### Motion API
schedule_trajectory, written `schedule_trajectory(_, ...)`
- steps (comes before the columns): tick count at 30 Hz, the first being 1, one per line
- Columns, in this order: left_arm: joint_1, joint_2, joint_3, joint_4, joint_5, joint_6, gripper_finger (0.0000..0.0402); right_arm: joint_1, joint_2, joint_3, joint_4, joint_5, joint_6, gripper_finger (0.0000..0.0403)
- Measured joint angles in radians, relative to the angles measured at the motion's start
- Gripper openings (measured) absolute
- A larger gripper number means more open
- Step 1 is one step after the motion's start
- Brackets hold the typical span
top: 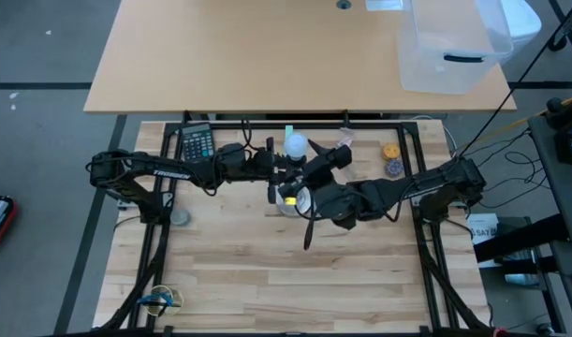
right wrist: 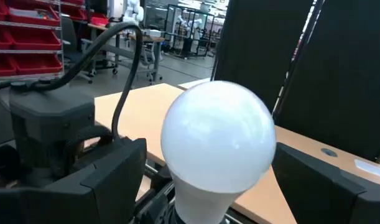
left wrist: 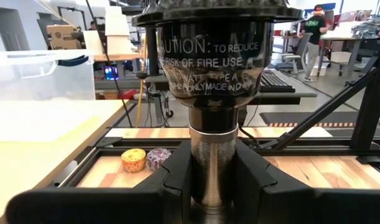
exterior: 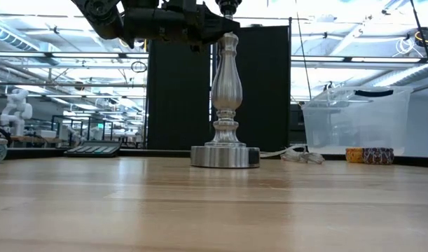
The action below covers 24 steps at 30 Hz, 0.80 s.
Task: Screw lightbulb
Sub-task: Remove the white lightbulb from the desk lamp
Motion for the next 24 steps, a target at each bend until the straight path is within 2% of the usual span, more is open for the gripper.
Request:
schedule_trajectory(12, 0.0, 0.0, 0.0, 0.001, -0.006, 0.004, 0.0074, -0.029, 0.0, 0.0, 0.028, -0.018, 0.005, 0.0323)
schedule_trajectory(24, -0.003, 0.0, 0.0, 0.001, -0.003, 0.004, 0.0074, -0.031, 0.0, 0.0, 0.027, -0.018, 0.004, 0.025)
